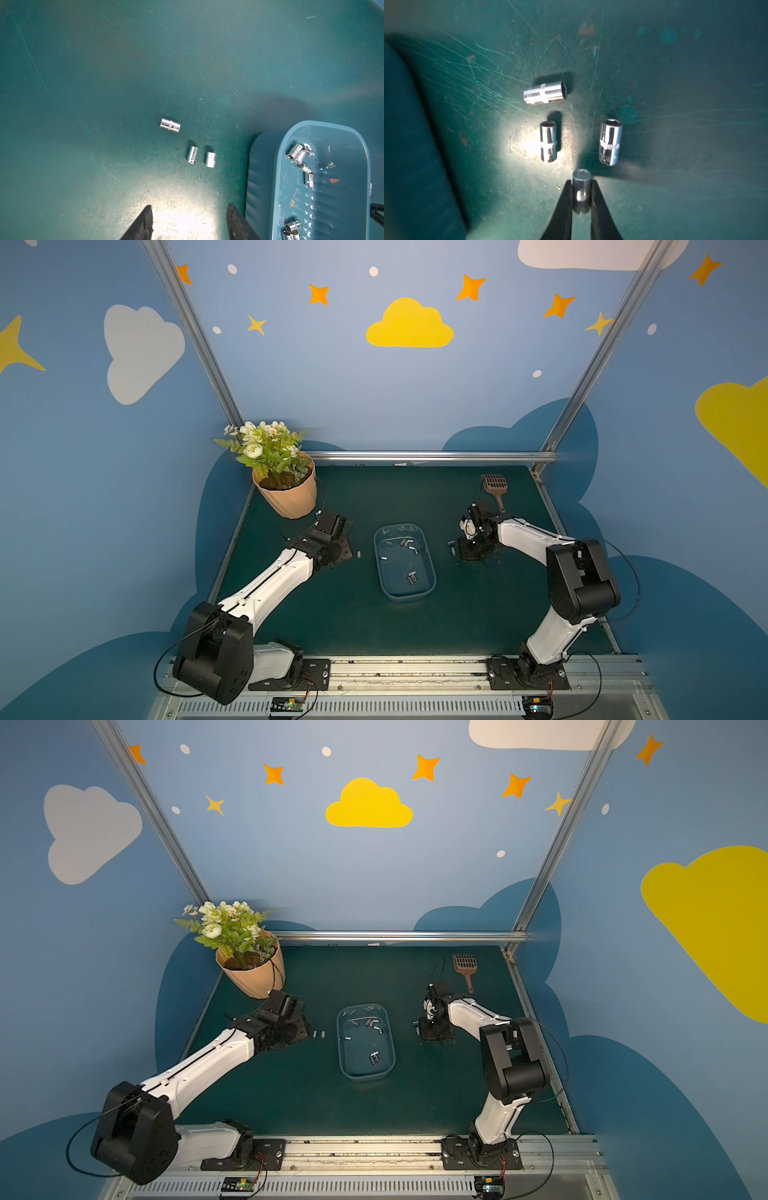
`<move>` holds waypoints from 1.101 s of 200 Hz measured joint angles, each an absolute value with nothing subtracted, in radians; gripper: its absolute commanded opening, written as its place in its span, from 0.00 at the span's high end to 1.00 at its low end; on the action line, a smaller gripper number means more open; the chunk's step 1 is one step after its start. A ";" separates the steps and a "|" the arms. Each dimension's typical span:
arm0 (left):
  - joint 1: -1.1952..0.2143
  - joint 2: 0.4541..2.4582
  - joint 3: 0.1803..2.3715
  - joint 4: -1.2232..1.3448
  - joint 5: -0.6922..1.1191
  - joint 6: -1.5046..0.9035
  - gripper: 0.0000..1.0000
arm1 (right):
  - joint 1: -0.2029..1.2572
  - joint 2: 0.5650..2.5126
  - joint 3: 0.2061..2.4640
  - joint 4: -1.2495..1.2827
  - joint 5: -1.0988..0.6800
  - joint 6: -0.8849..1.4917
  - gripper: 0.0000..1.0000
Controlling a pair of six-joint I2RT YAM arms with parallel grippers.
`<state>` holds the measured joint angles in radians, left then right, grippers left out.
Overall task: Take out the socket from the storage box
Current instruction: Place the socket head at the center of the board.
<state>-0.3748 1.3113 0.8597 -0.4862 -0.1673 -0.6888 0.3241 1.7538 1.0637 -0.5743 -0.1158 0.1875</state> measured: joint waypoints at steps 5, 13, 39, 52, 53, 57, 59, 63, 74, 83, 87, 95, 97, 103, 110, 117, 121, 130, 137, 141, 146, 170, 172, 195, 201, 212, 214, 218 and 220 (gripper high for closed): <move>-0.375 1.311 0.860 -0.486 -0.167 -0.689 0.42 | 0.324 1.758 1.065 -0.574 -0.117 0.187 0.85; -0.375 1.311 0.860 -0.485 -0.168 -0.689 0.42 | 0.324 1.764 1.068 -0.576 -0.117 0.187 0.85; -0.375 1.311 0.860 -0.485 -0.167 -0.689 0.42 | 0.324 1.782 1.079 -0.577 -0.121 0.188 0.84; -0.375 1.311 0.860 -0.485 -0.167 -0.689 0.42 | 0.324 1.787 1.080 -0.577 -0.123 0.191 0.84; -0.375 1.311 0.860 -0.485 -0.167 -0.689 0.42 | 0.324 1.788 1.080 -0.577 -0.123 0.191 0.84; -0.375 1.311 0.860 -0.485 -0.167 -0.688 0.42 | 0.324 1.789 1.080 -0.577 -0.124 0.191 0.83; -0.375 1.311 0.860 -0.485 -0.167 -0.689 0.42 | 0.324 1.790 1.080 -0.578 -0.125 0.192 0.83; -0.375 1.311 0.860 -0.485 -0.167 -0.689 0.42 | 0.324 1.790 1.081 -0.579 -0.125 0.194 0.83; -0.375 1.311 0.860 -0.484 -0.167 -0.688 0.42 | 0.324 1.791 1.082 -0.580 -0.128 0.196 0.82; -0.375 1.311 0.860 -0.484 -0.167 -0.688 0.42 | 0.324 1.792 1.083 -0.580 -0.129 0.196 0.81; -0.375 1.311 0.860 -0.484 -0.168 -0.688 0.42 | 0.324 1.792 1.083 -0.581 -0.130 0.197 0.81; -0.375 1.311 0.860 -0.484 -0.168 -0.688 0.42 | 0.324 1.792 1.085 -0.583 -0.131 0.197 0.80; -0.375 1.311 0.860 -0.485 -0.167 -0.688 0.42 | 0.324 1.792 1.085 -0.583 -0.131 0.197 0.80; -0.375 1.311 0.860 -0.485 -0.167 -0.688 0.42 | 0.324 1.793 1.088 -0.586 -0.132 0.198 0.79; -0.375 1.311 0.860 -0.485 -0.167 -0.688 0.42 | 0.323 1.793 1.090 -0.588 -0.132 0.198 0.79; -0.375 1.311 0.860 -0.484 -0.167 -0.688 0.42 | 0.323 1.793 1.092 -0.588 -0.132 0.198 0.78; -0.375 1.311 0.860 -0.485 -0.168 -0.688 0.42 | 0.323 1.793 1.093 -0.588 -0.132 0.197 0.78; -0.375 1.311 0.860 -0.484 -0.167 -0.688 0.42 | 0.323 1.793 1.095 -0.589 -0.132 0.197 0.77; -0.375 1.311 0.860 -0.484 -0.168 -0.688 0.42 | 0.323 1.793 1.095 -0.590 -0.133 0.197 0.76; -0.375 1.311 0.860 -0.485 -0.168 -0.688 0.42 | 0.323 1.793 1.095 -0.591 -0.133 0.197 0.76; -0.375 1.311 0.860 -0.484 -0.167 -0.688 0.42 | 0.323 1.793 1.096 -0.592 -0.134 0.197 0.76; -0.375 1.311 0.860 -0.484 -0.165 -0.688 0.42 | 0.323 1.793 1.097 -0.596 -0.135 0.197 0.76; -0.375 1.311 0.860 -0.484 -0.165 -0.688 0.42 | 0.323 1.793 1.098 -0.597 -0.135 0.197 0.76; -0.375 1.311 0.860 -0.484 -0.164 -0.688 0.42 | 0.323 1.793 1.108 -0.604 -0.134 0.196 0.75; -0.375 1.311 0.860 -0.484 -0.164 -0.688 0.42 | 0.323 1.792 1.110 -0.604 -0.134 0.195 0.75; -0.375 1.311 0.860 -0.484 -0.163 -0.688 0.42 | 0.323 1.789 1.113 -0.605 -0.134 0.194 0.75; -0.375 1.311 0.860 -0.484 -0.163 -0.688 0.42 | 0.323 1.789 1.113 -0.605 -0.134 0.194 0.75; -0.375 1.311 0.860 -0.484 -0.163 -0.688 0.42 | 0.323 1.789 1.113 -0.605 -0.135 0.194 0.75; -0.375 1.311 0.860 -0.484 -0.163 -0.688 0.42 | 0.323 1.788 1.114 -0.605 -0.135 0.194 0.75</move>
